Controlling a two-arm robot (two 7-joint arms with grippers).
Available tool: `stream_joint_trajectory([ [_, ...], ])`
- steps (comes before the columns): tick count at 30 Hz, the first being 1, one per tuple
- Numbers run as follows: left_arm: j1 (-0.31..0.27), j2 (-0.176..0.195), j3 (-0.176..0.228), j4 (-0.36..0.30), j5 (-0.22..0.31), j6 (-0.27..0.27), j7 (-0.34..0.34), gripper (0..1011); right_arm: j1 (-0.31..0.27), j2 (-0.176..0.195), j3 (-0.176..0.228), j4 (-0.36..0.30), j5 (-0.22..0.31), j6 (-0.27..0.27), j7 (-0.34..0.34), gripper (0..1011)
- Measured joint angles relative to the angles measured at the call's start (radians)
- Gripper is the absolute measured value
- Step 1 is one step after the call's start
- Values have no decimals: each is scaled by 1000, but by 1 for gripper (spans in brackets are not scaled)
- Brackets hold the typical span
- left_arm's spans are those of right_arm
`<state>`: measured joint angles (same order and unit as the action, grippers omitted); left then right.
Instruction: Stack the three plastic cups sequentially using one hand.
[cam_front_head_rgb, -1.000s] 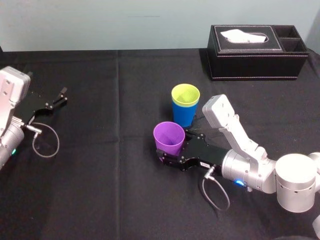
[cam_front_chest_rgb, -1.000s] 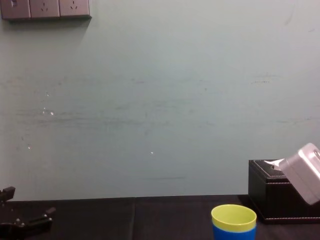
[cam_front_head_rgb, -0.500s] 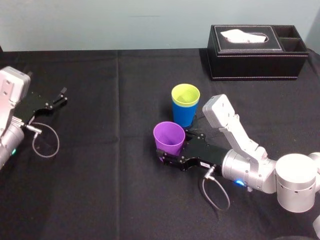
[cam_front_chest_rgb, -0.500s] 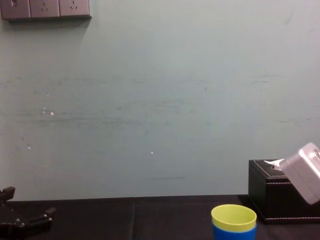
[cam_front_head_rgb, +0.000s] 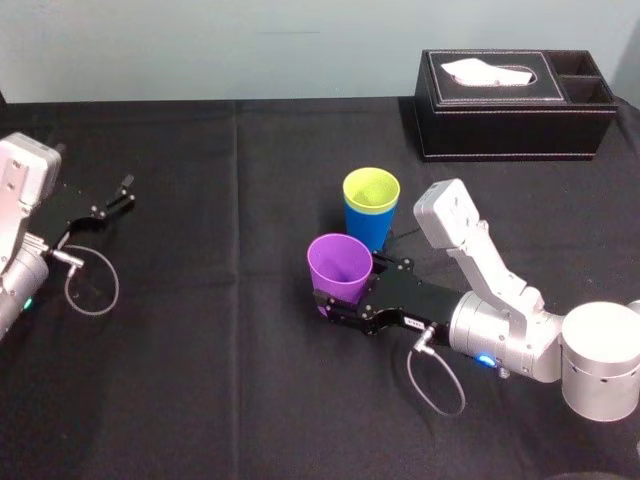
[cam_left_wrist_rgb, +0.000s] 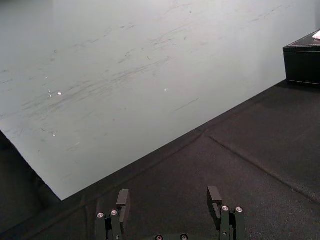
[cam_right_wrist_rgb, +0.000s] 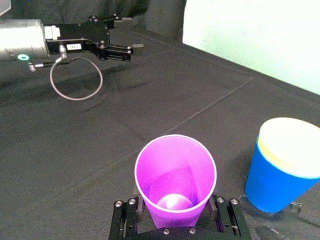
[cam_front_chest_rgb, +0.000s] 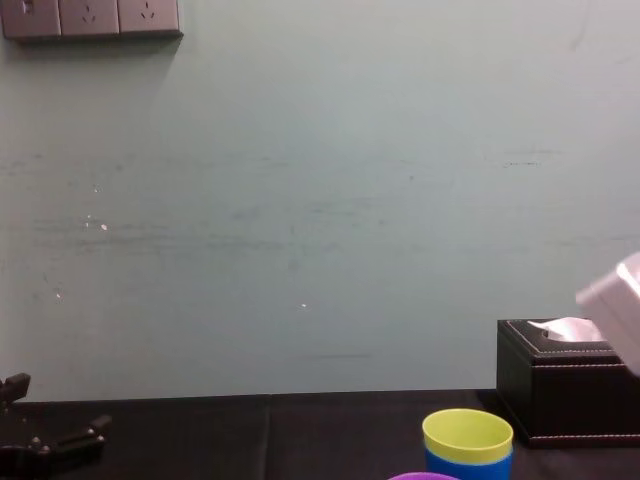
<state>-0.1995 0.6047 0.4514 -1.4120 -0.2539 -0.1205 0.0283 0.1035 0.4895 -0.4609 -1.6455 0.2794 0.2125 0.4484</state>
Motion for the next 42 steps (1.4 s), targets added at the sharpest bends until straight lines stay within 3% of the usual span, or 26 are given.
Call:
stream_joint_trajectory([
  [26, 0, 0, 0, 0, 0, 0, 0, 1010, -14, 59, 20, -146, 32, 62, 2, 716],
  [42, 0, 0, 0, 0, 0, 0, 0, 1010, 20, 76, 53, -184, 75, 109, -10, 715],
])
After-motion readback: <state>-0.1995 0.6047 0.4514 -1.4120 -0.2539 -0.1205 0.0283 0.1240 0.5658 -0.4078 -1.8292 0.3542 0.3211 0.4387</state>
